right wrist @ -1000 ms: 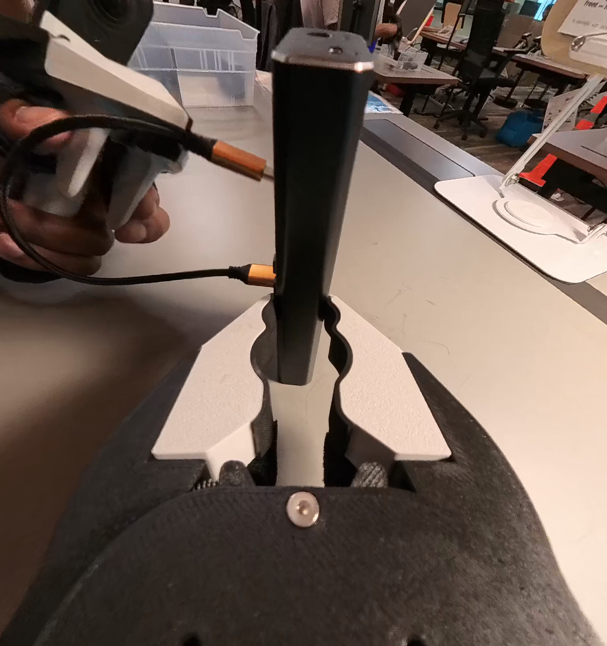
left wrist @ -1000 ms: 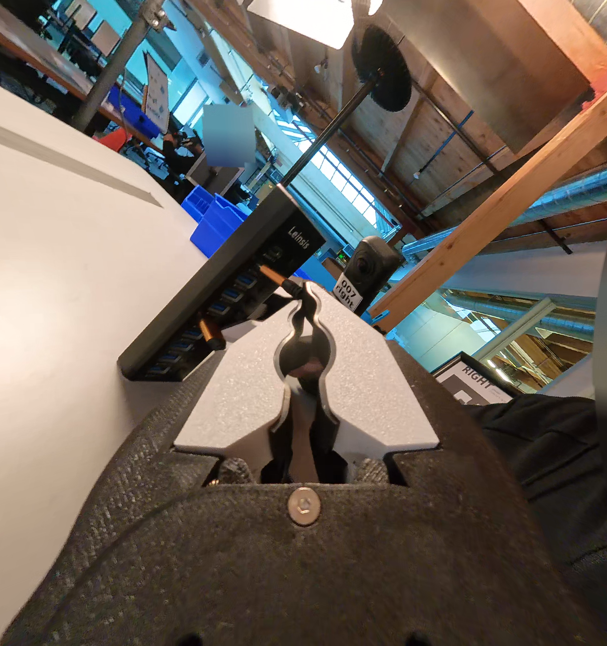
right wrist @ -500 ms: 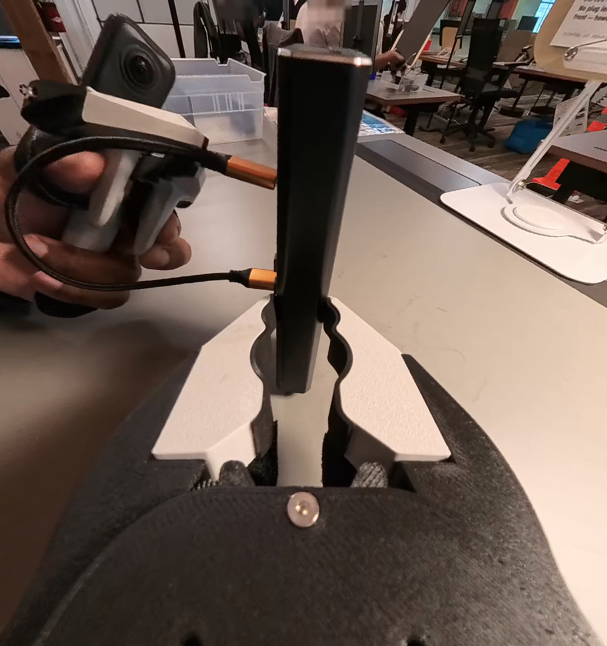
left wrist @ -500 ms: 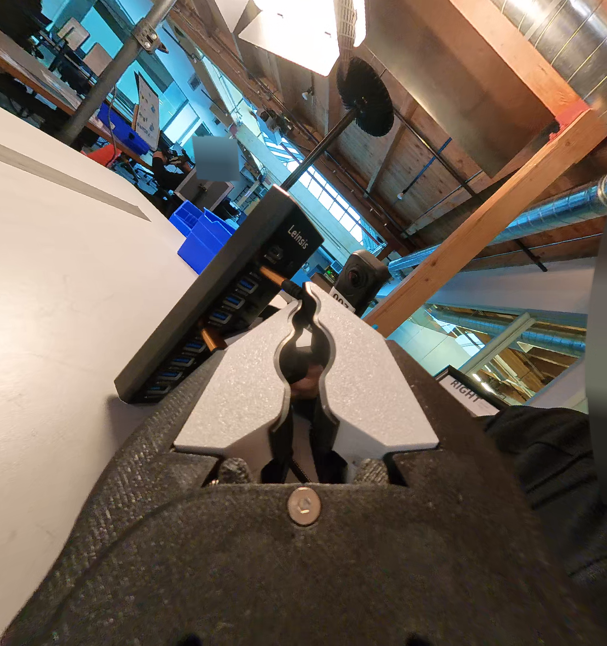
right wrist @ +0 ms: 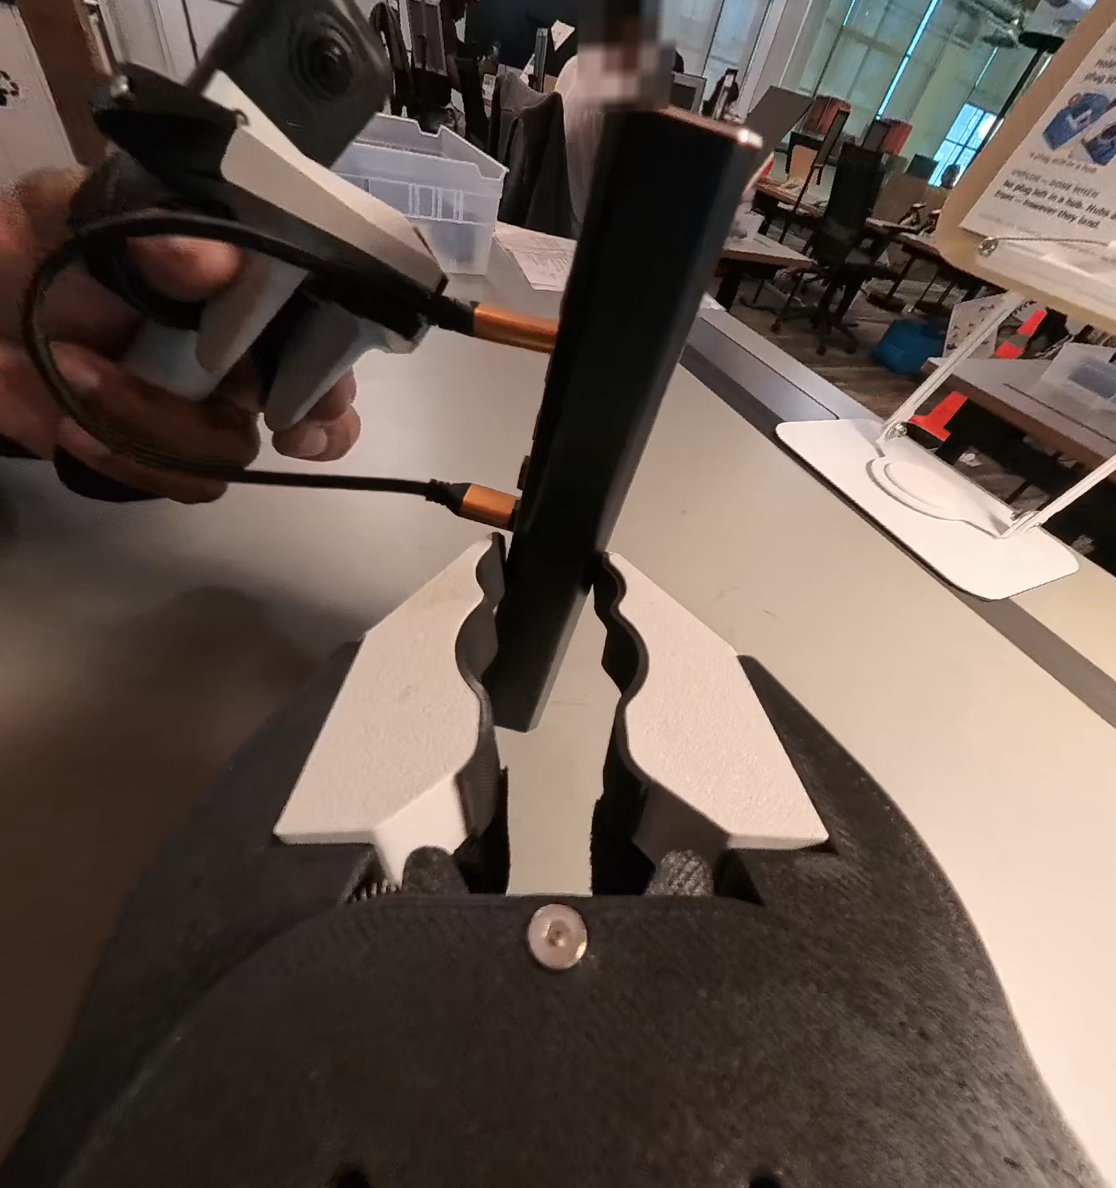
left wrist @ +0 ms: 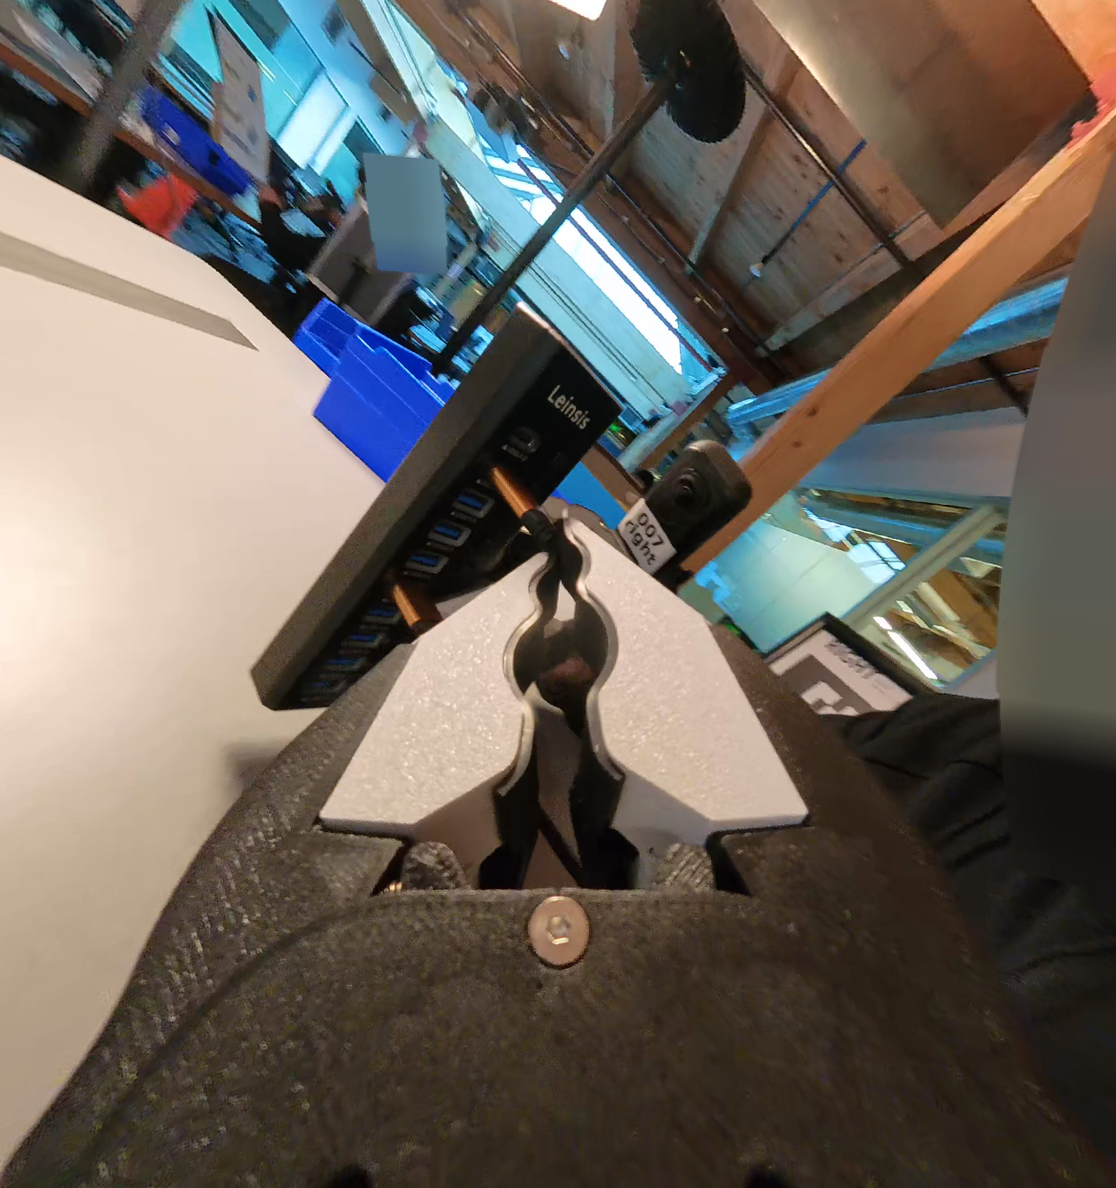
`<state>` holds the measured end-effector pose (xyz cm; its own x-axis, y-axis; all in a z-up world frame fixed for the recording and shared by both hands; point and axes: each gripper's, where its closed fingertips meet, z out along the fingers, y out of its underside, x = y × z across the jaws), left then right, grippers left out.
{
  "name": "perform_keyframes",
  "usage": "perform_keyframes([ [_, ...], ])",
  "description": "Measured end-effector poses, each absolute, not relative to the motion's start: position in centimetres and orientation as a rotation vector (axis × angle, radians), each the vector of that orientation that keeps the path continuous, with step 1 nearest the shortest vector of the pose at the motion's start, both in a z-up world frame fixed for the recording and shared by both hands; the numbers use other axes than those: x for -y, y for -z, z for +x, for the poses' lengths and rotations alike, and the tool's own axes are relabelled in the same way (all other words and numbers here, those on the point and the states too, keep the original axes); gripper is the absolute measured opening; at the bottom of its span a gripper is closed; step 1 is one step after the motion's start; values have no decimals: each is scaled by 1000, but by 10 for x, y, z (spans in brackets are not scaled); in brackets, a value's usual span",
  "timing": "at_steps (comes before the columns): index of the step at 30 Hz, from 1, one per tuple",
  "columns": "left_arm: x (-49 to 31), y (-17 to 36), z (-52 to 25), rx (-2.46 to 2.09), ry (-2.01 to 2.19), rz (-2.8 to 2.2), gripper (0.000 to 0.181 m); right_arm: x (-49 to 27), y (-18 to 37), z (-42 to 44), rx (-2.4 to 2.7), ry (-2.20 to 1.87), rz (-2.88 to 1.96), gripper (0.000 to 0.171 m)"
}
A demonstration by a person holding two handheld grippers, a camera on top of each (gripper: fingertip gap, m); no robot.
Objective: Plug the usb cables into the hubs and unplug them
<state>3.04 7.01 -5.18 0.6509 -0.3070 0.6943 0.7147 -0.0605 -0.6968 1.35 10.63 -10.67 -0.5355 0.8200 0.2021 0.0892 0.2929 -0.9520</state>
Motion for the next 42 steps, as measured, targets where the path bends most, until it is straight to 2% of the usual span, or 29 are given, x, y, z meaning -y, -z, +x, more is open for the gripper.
perform_keyframes([
  [9,-67,49,38,358,1141,-1358,16,-113,102,12,1805,-1249,-823,26],
  [19,-74,56,38,384,1104,-1474,18,-121,101,10,1773,-1184,-800,26],
  [24,-76,65,34,450,1052,-1567,38,-119,98,11,1760,-1209,-791,26],
  [26,-77,62,34,441,1064,-1548,34,-114,97,12,1772,-1222,-778,26],
  [30,-77,61,32,435,1069,-1531,13,-109,96,14,1772,-1241,-762,26],
  [42,-77,69,43,410,1084,-1566,9,-104,93,19,1764,-1112,-590,31],
])
